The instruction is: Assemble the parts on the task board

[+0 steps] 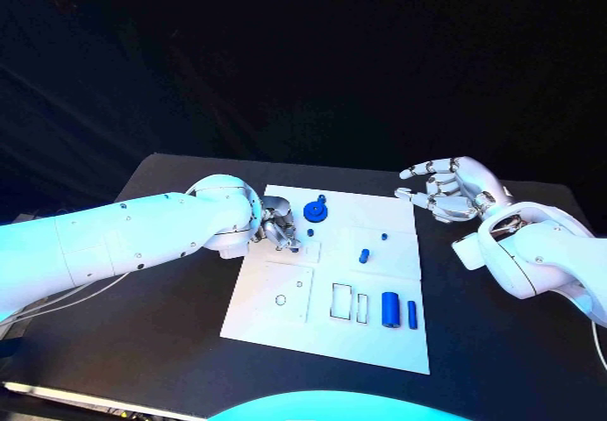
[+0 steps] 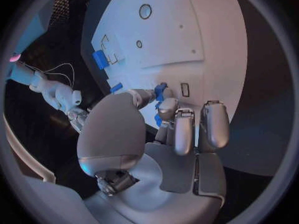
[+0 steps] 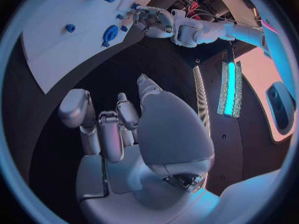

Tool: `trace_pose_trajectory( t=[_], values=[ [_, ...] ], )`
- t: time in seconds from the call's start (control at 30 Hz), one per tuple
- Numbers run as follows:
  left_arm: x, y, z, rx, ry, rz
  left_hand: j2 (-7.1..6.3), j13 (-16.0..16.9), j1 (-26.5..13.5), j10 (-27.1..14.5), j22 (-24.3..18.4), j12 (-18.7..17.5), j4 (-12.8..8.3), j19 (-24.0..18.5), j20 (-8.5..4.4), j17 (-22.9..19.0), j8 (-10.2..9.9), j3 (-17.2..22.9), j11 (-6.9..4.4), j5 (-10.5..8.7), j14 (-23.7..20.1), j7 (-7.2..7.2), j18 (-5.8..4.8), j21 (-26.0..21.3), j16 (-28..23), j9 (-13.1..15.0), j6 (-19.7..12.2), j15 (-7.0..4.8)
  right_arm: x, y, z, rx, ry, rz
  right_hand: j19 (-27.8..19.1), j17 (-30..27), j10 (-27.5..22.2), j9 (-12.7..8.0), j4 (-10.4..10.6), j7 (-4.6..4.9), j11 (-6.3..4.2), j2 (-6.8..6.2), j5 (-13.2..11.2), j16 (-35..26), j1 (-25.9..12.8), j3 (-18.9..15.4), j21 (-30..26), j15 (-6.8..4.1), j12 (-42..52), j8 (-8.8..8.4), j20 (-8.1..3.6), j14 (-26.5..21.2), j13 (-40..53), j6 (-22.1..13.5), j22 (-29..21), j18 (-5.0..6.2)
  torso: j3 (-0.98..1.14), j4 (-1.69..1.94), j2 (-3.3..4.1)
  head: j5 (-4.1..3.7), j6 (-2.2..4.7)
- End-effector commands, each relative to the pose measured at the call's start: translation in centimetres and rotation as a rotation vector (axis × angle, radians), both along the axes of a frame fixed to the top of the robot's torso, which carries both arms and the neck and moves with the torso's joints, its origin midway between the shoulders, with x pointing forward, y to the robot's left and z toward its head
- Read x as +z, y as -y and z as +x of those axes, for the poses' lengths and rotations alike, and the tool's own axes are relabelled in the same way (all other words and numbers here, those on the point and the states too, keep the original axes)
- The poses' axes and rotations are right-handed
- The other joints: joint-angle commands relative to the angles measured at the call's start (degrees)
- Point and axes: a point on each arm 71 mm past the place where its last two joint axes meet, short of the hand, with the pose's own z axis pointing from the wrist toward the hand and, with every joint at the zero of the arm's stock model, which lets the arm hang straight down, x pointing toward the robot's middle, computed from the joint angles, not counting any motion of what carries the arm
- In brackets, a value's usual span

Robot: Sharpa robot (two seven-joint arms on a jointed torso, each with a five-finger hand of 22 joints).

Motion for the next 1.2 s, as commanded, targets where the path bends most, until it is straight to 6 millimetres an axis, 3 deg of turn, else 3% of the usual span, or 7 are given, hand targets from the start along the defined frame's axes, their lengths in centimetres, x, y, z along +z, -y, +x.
trace_pose_trajectory(
  t=[0.03,1.2],
  values=[
    [-0.03,0.17,-0.08,-0.017,-0.01,0.01,0.3,0.0,-0.3,0.4,0.1,0.2,-10.4,0.4,0.1,10.5,0.3,10.6,0.1,0.07,4.6,-0.49,-0.46,0.2,0.3,0.2,0.3,-0.29,0.0,-0.17,-0.07,0.019,0.013,-0.015,-0.4,7.6,-0.3,-0.1,0.2,-0.07,-0.16,0.12,0.4,-0.3,-0.5,0.0,-0.3,-0.39,-0.3,0.11,-0.03,3.9,-0.1,0.1,-0.1,0.86,0.01,0.04,-0.01,-0.03,-0.04],
    [-0.73,0.53,0.05,-0.035,-0.038,0.04,0.09,0.2,-0.9,0.6,0.0,0.3,-10.9,0.3,0.07,10.6,0.3,11.4,0.09,0.08,4.7,-0.51,-0.44,0.2,0.4,0.5,0.5,-0.31,-0.11,-0.29,-0.14,0.02,0.005,-0.011,-0.4,7.6,-0.3,-0.1,0.2,-0.09,-0.18,0.17,0.4,-0.3,-0.5,0.1,-0.5,-0.4,-0.3,0.12,-0.05,3.9,-0.1,0.1,-0.2,0.89,0.07,-0.03,-0.04,-0.06,-0.43]
  ],
)
